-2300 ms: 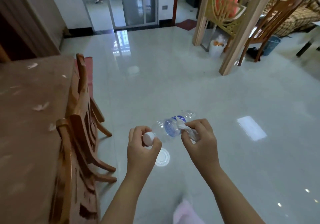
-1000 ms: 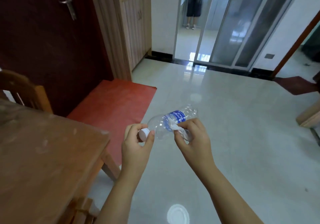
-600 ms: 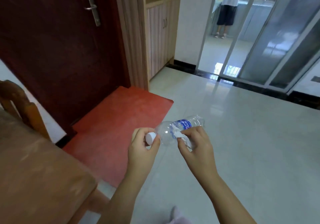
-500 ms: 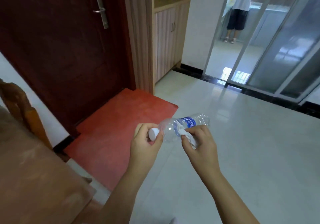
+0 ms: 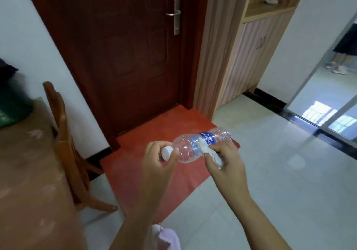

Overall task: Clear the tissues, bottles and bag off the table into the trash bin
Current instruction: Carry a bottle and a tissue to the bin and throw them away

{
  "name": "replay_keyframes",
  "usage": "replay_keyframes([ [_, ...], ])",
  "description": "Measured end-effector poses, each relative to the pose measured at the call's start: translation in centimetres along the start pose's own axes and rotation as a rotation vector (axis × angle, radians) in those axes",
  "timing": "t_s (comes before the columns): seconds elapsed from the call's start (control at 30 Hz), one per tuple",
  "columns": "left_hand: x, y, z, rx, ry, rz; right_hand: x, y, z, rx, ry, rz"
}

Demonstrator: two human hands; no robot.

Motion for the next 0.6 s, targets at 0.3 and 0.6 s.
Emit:
replay_keyframes([
  [0.3, 9.3, 15.2, -4.3, -0.200, 0.131, -0.005, 6.2, 14.8, 13.3, 0.150, 0.004, -0.195],
  [0.6, 15.5, 20.6, -7.3, -0.304, 0.261, -0.170, 6.6, 21.6, 23.7, 0.323, 0.115, -0.223],
])
Point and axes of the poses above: each hand's wrist, its own y-axis towards the middle knuckle, its own z-axis out of the palm, x = y × z, the point moved 1 cm from there along y, towards the middle knuckle, and after that the axes turned 13 degrees about z, right-handed, at the moved point
